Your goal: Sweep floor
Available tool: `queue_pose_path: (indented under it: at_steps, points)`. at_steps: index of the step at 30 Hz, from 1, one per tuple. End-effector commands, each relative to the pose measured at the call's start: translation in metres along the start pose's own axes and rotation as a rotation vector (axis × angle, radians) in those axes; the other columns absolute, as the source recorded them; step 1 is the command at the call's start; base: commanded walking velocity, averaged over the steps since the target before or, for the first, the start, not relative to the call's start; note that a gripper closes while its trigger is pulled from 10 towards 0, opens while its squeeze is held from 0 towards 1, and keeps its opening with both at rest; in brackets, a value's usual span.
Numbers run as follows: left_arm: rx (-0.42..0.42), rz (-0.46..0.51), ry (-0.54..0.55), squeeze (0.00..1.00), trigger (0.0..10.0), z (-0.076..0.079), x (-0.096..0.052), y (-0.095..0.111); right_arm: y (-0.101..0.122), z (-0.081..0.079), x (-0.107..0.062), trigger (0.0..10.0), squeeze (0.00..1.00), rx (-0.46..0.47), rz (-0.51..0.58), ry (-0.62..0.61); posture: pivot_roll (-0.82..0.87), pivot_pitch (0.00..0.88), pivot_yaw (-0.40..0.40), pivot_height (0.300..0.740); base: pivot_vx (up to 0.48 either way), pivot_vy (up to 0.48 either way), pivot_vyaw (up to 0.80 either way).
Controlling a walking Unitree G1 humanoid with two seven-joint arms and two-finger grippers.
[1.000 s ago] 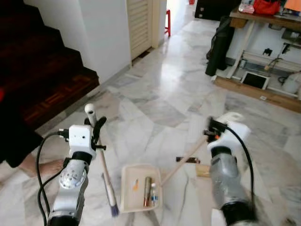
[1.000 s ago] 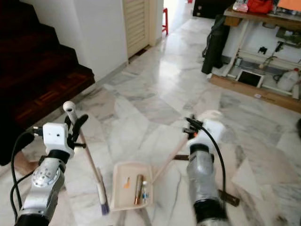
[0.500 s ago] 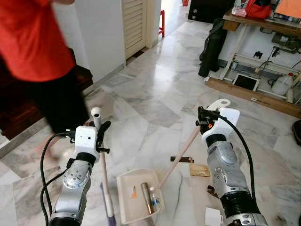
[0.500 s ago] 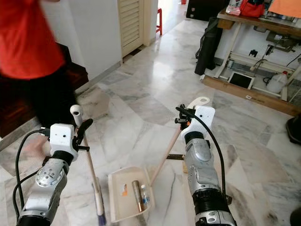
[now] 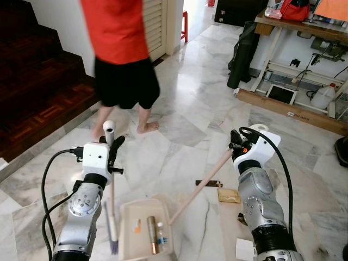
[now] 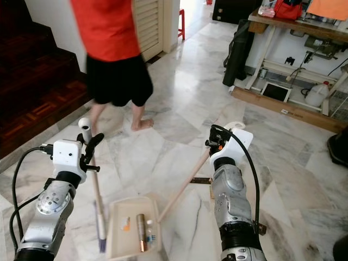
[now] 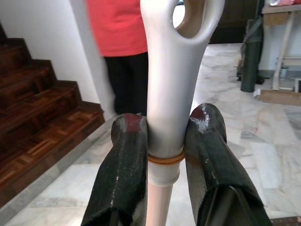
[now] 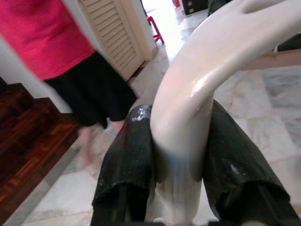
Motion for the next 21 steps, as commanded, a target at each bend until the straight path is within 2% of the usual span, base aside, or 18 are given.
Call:
queue_pose_path:
  at_steps: [1,5,14,17,21]
  points:
    - [-0.013,0.065,0.019,0.0,10.0,-0.002,0.005,0.016,0.013,-0.011,0.007,10.0,0.0,0.047,0.044,0.027,0.07,0.014,-0.049,0.74,0.0,0.0,0.0]
    - [-0.064,0.06,0.014,0.0,10.0,0.005,-0.003,0.013,0.011,-0.008,0.004,10.0,0.0,0.056,0.042,0.009,0.07,0.008,-0.047,0.74,0.0,0.0,0.0]
    - [-0.072,0.022,0.02,0.0,10.0,0.01,-0.005,0.008,0.008,-0.008,-0.001,10.0,0.0,0.015,0.044,0.021,0.07,0.011,-0.057,0.74,0.0,0.0,0.0]
    - [-0.088,-0.009,0.019,0.0,10.0,0.014,-0.013,0.003,0.008,-0.011,-0.002,10.0,0.0,0.009,0.05,0.039,0.07,0.017,-0.063,0.74,0.0,0.0,0.68]
    - [-0.089,-0.013,0.011,0.0,10.0,0.016,-0.015,0.002,0.008,-0.013,-0.002,10.0,0.0,0.013,0.053,0.044,0.08,0.019,-0.06,0.74,0.0,0.0,0.8]
Point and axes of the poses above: a point about 5 cm out from each wrist's last joint towards the gripper, its own x axis pointing out of the wrist towards the gripper, its own y axis along the axis of the wrist's last joint, z = x × y, the point moved 1 cm from there along x, pointing out of the wrist towards the gripper, and after that the axes turned 12 degrees about x, right-handed, at the moved point
